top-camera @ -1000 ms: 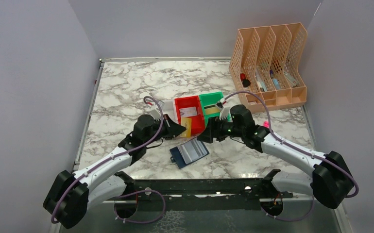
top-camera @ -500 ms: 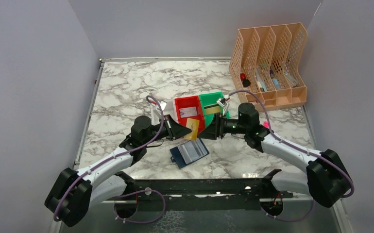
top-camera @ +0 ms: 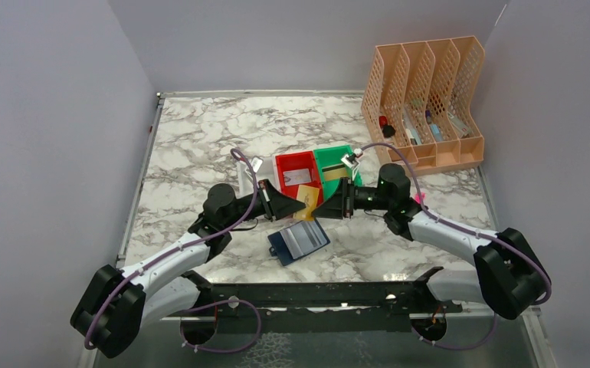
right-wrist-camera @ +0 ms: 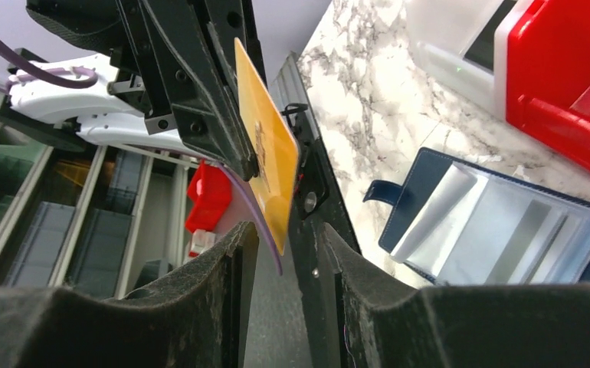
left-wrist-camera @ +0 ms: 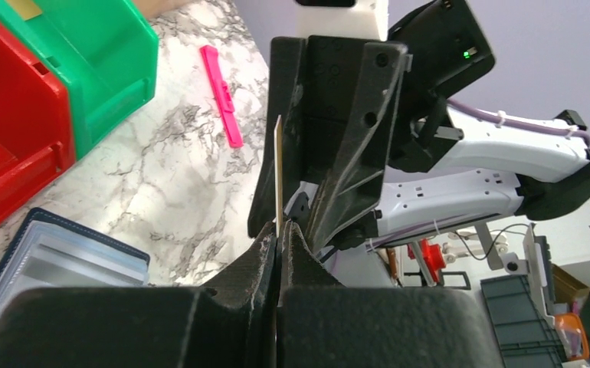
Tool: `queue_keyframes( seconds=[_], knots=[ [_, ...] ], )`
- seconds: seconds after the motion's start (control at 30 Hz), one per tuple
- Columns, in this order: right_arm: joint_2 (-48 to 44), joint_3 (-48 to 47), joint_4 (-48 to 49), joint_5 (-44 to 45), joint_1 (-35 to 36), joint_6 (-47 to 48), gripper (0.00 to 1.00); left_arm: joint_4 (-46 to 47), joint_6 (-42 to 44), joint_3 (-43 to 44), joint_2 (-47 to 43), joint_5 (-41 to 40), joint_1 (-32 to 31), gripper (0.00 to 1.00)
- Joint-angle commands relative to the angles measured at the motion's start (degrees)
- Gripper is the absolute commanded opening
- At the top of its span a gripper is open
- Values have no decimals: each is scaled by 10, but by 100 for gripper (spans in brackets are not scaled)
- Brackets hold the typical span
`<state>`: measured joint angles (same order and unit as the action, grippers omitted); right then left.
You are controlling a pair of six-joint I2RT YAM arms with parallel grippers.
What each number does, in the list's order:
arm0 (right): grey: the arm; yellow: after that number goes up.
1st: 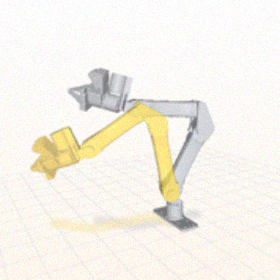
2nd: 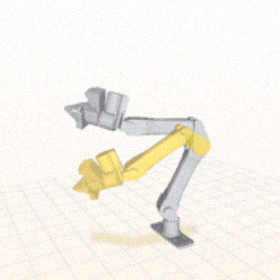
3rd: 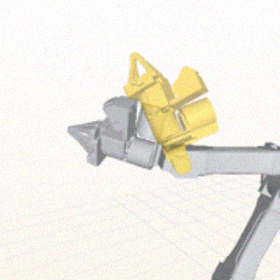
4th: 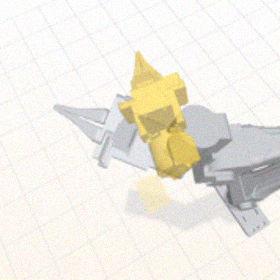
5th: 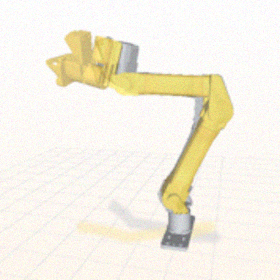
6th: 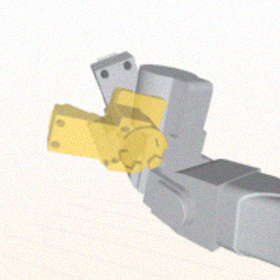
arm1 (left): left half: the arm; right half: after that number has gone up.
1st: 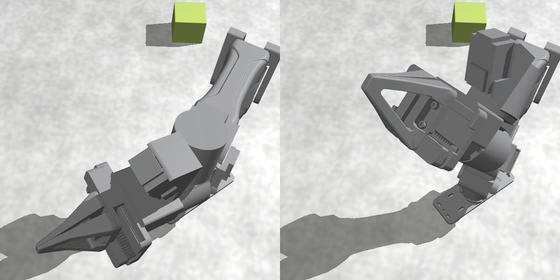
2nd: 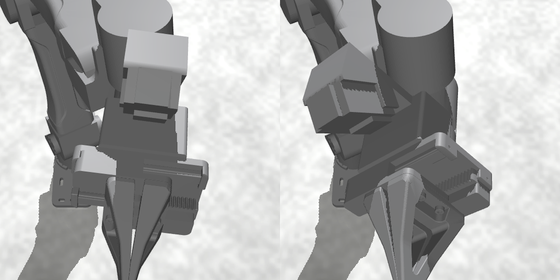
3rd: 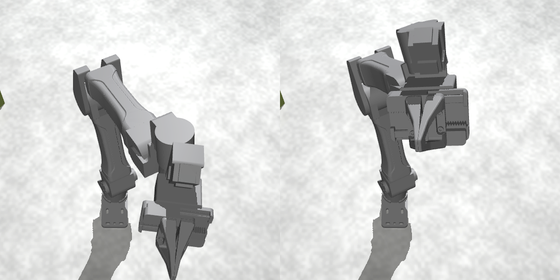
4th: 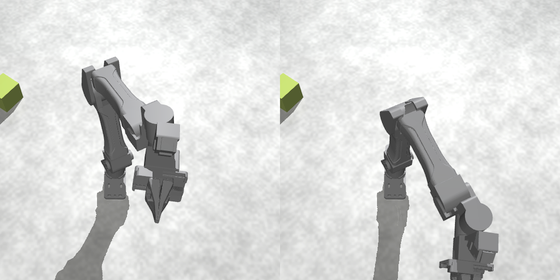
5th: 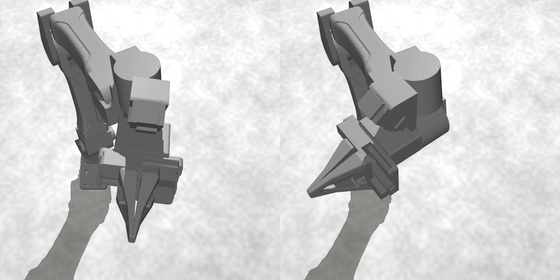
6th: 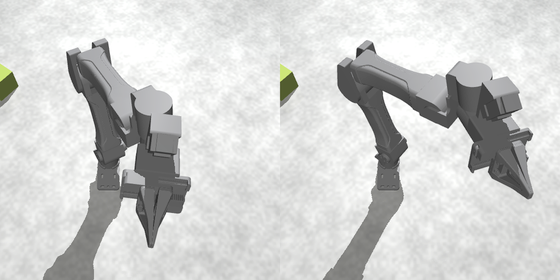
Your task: Take the credit cards out of the card holder
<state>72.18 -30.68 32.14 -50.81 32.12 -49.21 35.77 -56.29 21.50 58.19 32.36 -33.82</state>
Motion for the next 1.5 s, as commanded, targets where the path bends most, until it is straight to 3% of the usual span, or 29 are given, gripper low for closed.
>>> queue_keyframes(
  seconds=[0.0, 0.63, 1.07, 1.27, 1.47],
  knots=[
    [2, 14, 69, -38, -3, -28, 40, 43, -9, -6, -7, 26, 2, 0],
    [40, 32, 205, -51, -3, -100, 34, 133, -50, -27, 35, 51, 2, 0],
    [28, 36, 208, -43, -4, -88, 1, 146, -56, -32, 44, 49, 2, 1],
    [0, 41, 142, -8, -4, -52, 1, 146, -58, -40, 41, 31, 2, 44],
    [-54, 7, -63, 79, -4, 60, 1, 131, -54, -50, 27, -1, 2, 82]
  ],
)
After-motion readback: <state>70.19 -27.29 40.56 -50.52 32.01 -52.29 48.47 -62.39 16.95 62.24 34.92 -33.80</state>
